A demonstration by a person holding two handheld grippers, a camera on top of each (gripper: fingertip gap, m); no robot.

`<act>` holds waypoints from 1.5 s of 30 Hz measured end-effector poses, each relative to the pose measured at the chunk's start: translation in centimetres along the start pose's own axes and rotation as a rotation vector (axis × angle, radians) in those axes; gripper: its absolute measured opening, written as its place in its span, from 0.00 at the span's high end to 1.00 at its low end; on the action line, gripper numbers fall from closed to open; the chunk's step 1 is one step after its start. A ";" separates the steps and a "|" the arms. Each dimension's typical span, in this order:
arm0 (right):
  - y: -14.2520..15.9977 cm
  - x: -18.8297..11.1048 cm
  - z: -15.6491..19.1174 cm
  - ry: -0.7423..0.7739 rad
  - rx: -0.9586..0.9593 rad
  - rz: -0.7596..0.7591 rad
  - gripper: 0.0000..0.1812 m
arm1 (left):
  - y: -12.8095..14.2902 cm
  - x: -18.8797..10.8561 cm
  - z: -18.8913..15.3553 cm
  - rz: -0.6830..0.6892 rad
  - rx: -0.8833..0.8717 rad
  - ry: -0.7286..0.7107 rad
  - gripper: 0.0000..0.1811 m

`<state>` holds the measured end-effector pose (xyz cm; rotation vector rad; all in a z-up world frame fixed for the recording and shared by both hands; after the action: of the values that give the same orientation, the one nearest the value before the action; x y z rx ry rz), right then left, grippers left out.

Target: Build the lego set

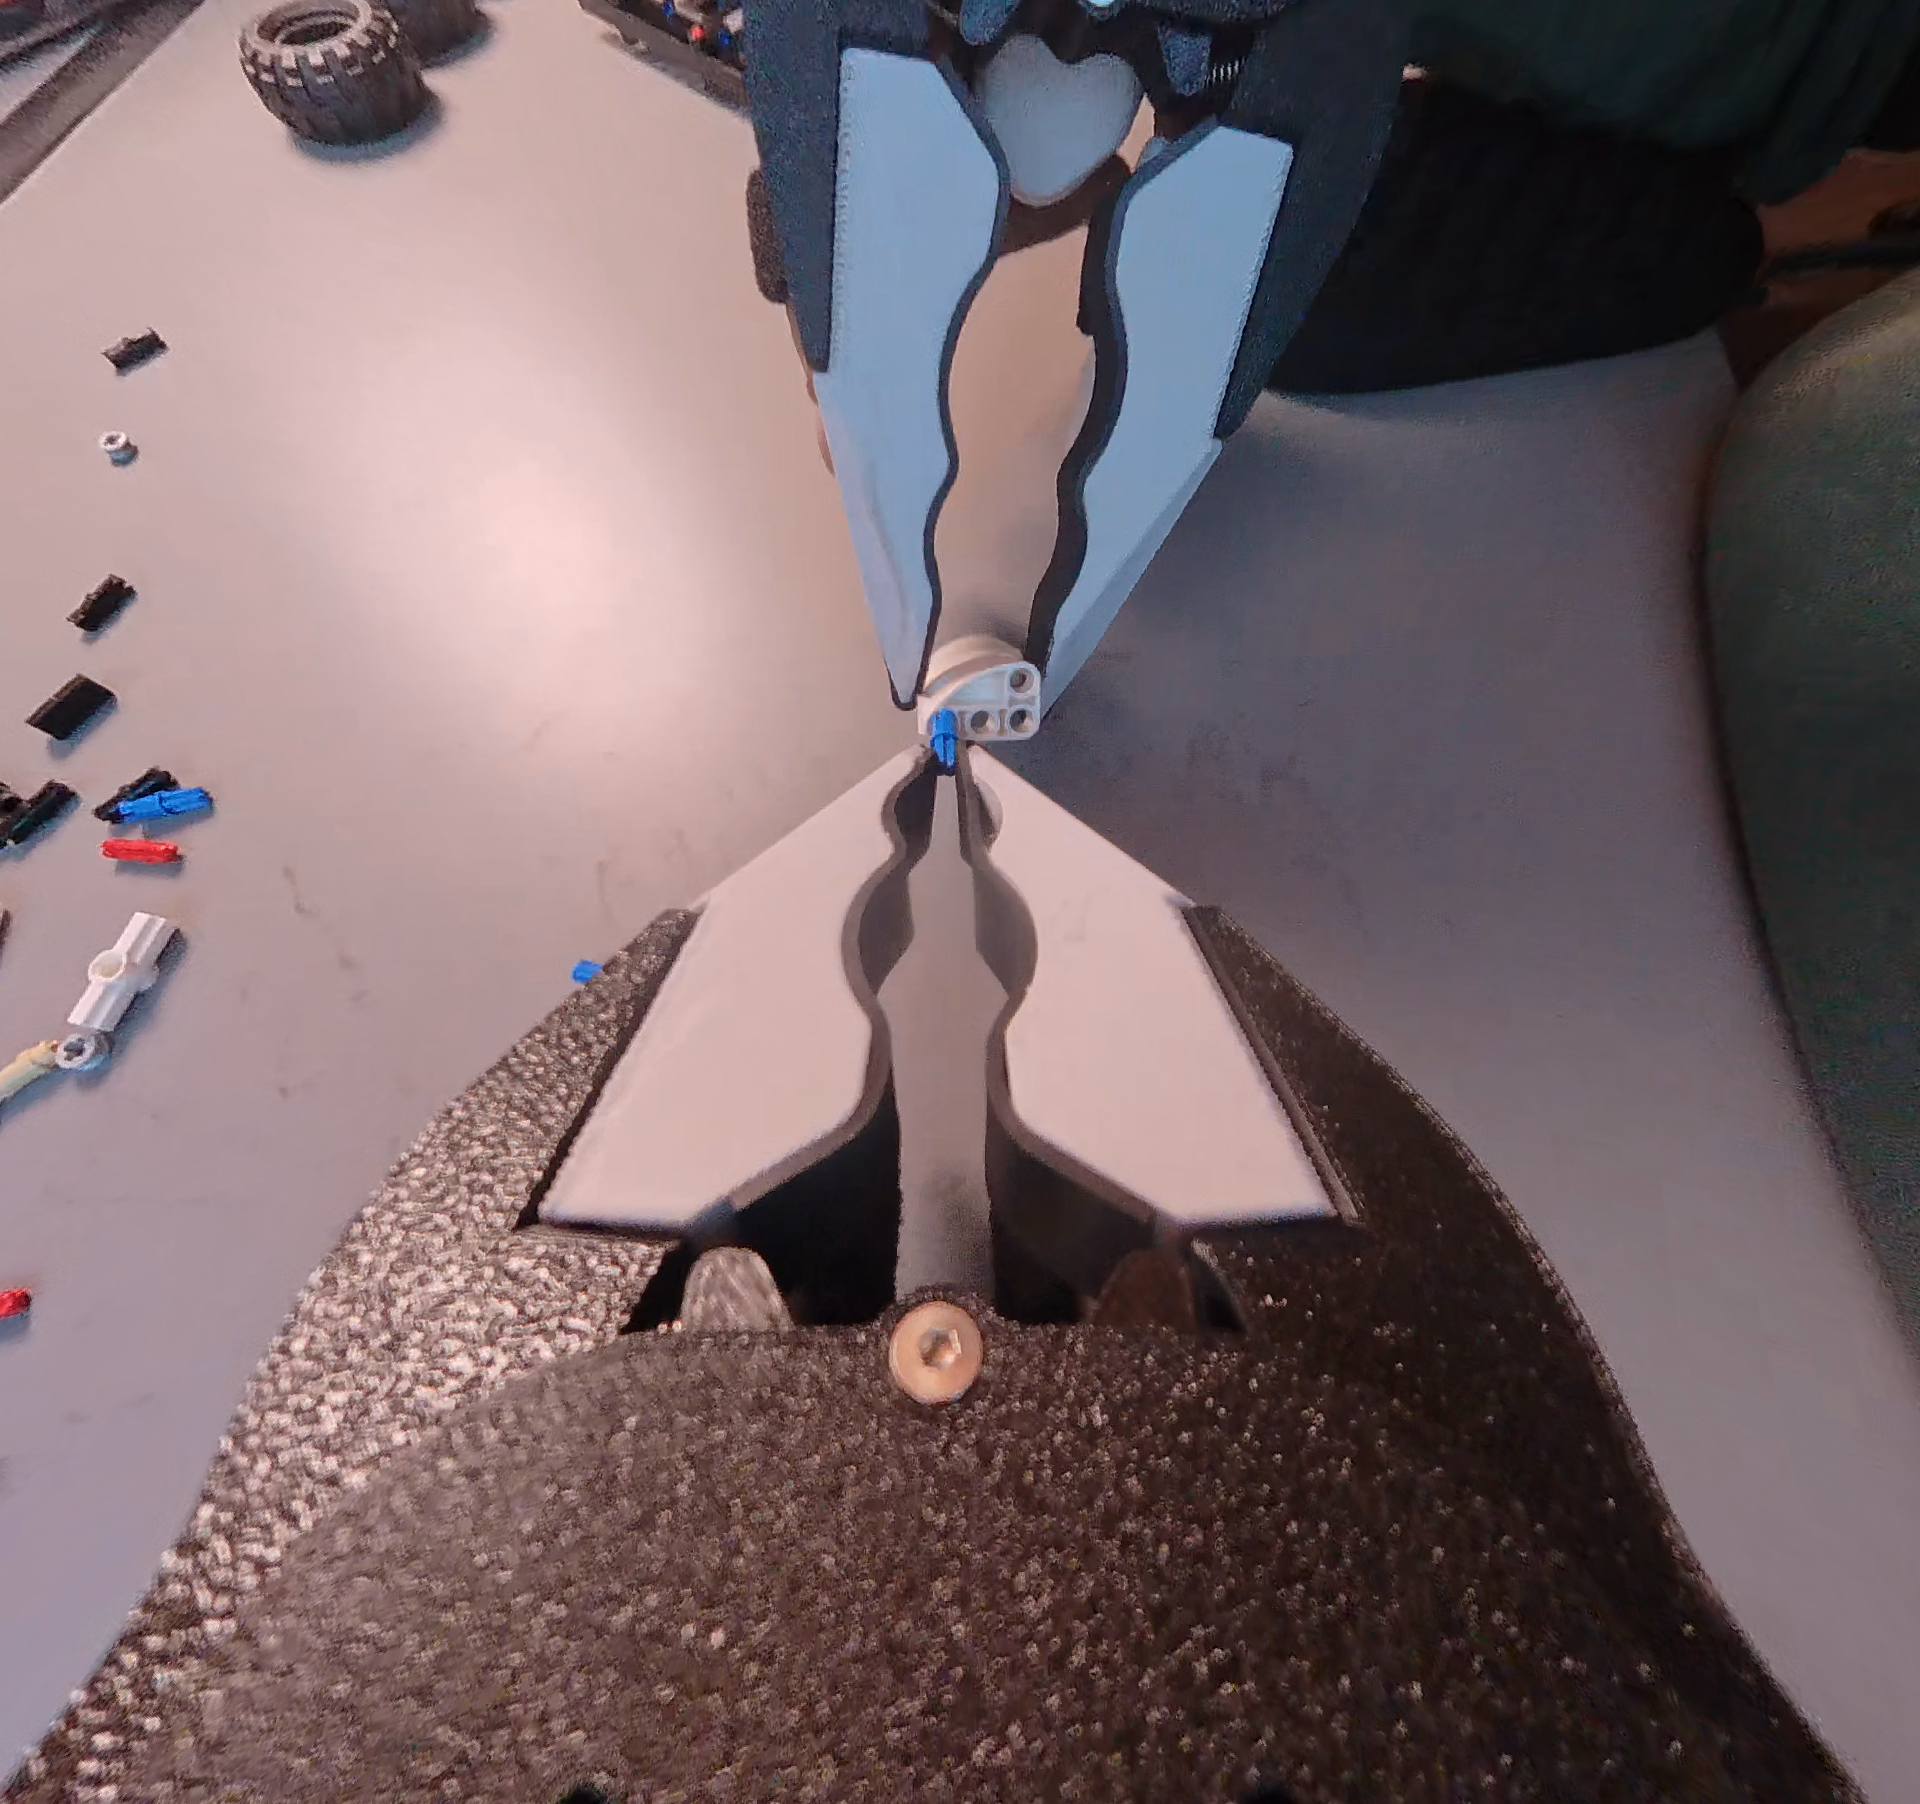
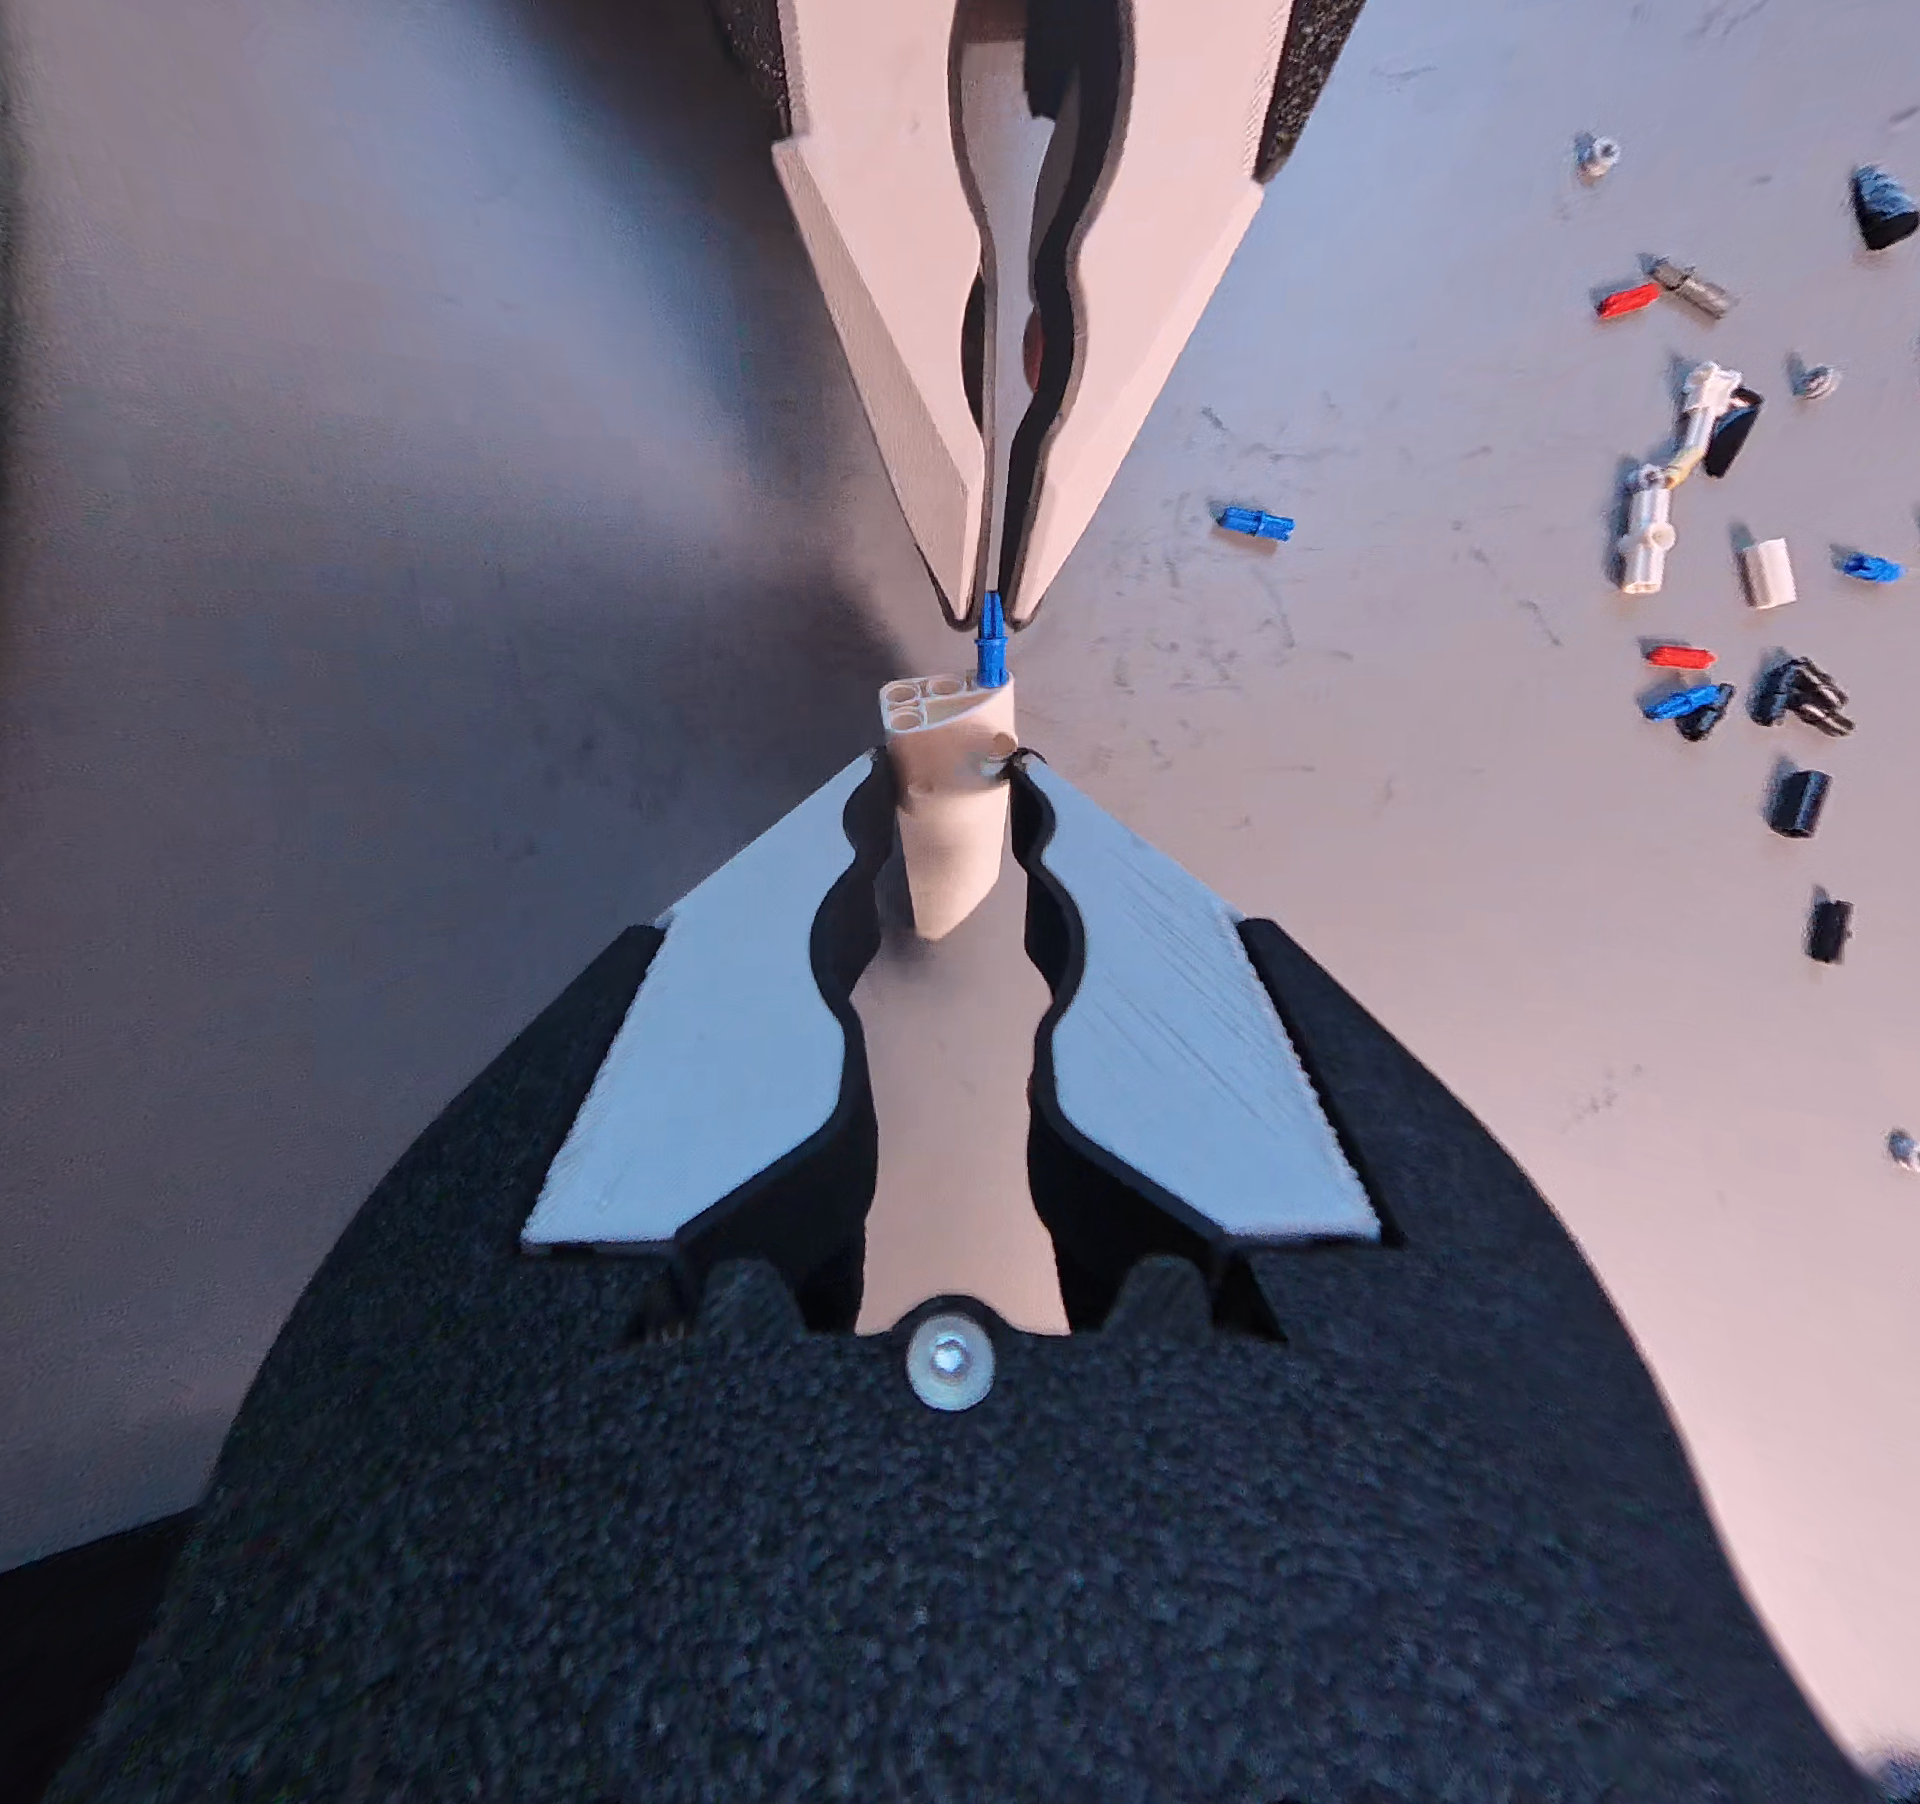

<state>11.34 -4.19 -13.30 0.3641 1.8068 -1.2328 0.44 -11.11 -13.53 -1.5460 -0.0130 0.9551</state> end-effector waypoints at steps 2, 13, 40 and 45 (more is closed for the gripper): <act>0.0 0.7 -0.1 0.007 -0.005 0.020 0.88 | 0.5 0.1 0.0 0.053 0.013 -0.006 0.98; 1.0 1.6 -0.1 -0.021 0.087 -0.072 0.89 | 1.7 0.9 -0.2 0.136 0.005 0.021 0.98; 1.4 1.7 0.6 0.008 0.026 -0.137 0.91 | 1.9 1.2 -0.4 0.159 0.078 0.044 0.99; 1.3 1.7 0.7 0.020 0.026 -0.134 0.91 | 1.9 1.3 -0.5 0.169 0.122 0.028 0.99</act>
<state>11.62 -4.56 -15.50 0.2743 1.8588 -1.3504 0.60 -11.36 -15.89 -1.4645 0.1957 1.0474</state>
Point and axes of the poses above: each gripper's, where its closed fingertips meet, x out along the fingers, y out of its underside, z = x × y across the jaws, the point moved 8 cm from there along -x, back along the fingers, and after that the axes turned 6 degrees about x, right-handed, at the moved point
